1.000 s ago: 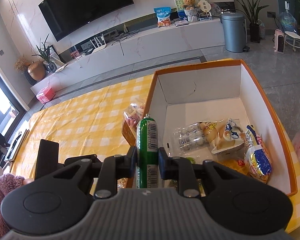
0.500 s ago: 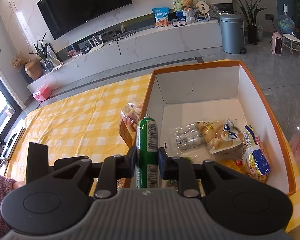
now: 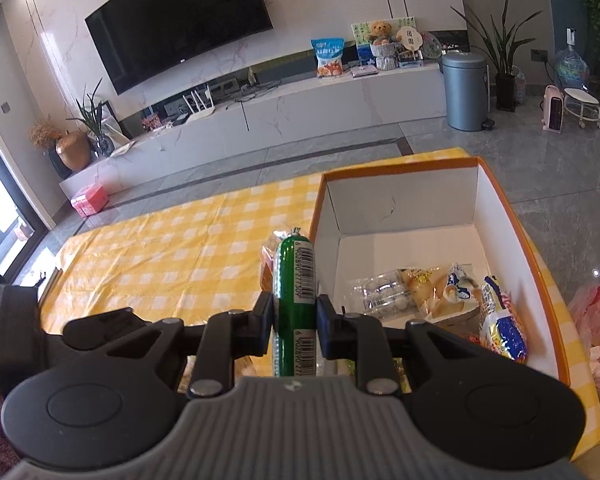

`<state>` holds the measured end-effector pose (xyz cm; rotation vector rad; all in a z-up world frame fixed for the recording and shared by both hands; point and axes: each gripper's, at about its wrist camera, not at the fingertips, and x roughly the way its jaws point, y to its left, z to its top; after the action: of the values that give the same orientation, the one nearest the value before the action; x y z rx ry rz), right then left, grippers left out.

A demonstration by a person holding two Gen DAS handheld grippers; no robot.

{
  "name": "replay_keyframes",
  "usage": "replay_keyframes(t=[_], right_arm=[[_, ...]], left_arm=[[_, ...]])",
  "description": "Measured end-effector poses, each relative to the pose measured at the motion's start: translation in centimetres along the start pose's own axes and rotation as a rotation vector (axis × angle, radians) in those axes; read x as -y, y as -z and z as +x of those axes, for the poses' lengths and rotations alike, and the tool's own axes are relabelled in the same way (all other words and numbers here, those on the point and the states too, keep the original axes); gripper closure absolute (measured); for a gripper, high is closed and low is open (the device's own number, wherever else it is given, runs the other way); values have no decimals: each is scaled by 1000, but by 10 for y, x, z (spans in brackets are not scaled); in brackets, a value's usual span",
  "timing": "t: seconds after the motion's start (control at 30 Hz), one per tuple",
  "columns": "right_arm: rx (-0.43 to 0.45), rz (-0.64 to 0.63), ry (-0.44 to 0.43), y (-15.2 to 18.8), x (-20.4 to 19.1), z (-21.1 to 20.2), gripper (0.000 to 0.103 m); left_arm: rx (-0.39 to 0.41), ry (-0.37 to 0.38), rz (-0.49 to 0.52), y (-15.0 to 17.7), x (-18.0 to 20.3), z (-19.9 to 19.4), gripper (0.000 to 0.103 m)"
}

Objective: Organize snacks
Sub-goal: 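Grasp the clear peanut bag with the left tool while the right tool holds the sausage, then lower the sausage into the box with the right tool while the left tool carries the peanut bag over it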

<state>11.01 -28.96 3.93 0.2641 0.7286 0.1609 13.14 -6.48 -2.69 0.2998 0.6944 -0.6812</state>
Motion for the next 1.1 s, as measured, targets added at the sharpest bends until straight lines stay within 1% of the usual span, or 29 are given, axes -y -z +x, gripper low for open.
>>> replay_keyframes(t=[0.07,0.17,0.27,0.3,0.33,0.4,0.43,0.53,0.6,0.67,0.7,0.77,0.83,0.9,0.93,0.97,1.03,1.1], right_arm=[[15,-2,-3,-3,-2,-7,82],[41,-2,-11,-10,-2,-17,82],[78,21,-27,-23,4,-22,82],[87,30,-22,-29,7,-22,82],[95,28,4,-36,8,-20,82],[123,-14,74,-49,10,-15,82],[135,-21,105,-56,14,-10,82],[151,6,166,-76,31,13,82],[135,37,204,-88,46,34,82],[112,88,228,-97,64,58,82],[103,111,225,-99,72,67,82],[77,147,185,-97,84,87,82],[42,183,113,-88,94,108,82],[-17,257,33,-78,104,129,82],[-49,263,18,-73,104,138,82],[-73,243,22,-68,102,144,82],[-120,180,62,-60,92,152,82],[-150,169,58,-52,88,154,82]], left_arm=[[57,-41,-29,-15,-1,-15,10],[119,-94,-120,-41,-1,-25,10],[176,-103,-194,-63,-3,-22,10],[186,-96,-225,-70,-4,-18,10],[199,-72,-270,-74,-10,-15,10],[221,-2,-343,-85,-21,-2,10],[233,10,-373,-89,-26,5,10],[253,9,-448,-104,-44,26,10],[255,13,-493,-109,-56,40,10],[263,-17,-518,-111,-61,51,10],[263,-41,-531,-110,-63,55,10],[257,-56,-573,-106,-68,64,10],[265,-57,-631,-97,-76,70,10],[260,-69,-653,-89,-81,76,10],[253,-75,-664,-85,-83,78,10],[240,-75,-672,-83,-85,80,10],[228,-57,-665,-81,-86,77,10],[249,-49,-660,-78,-88,71,10]])
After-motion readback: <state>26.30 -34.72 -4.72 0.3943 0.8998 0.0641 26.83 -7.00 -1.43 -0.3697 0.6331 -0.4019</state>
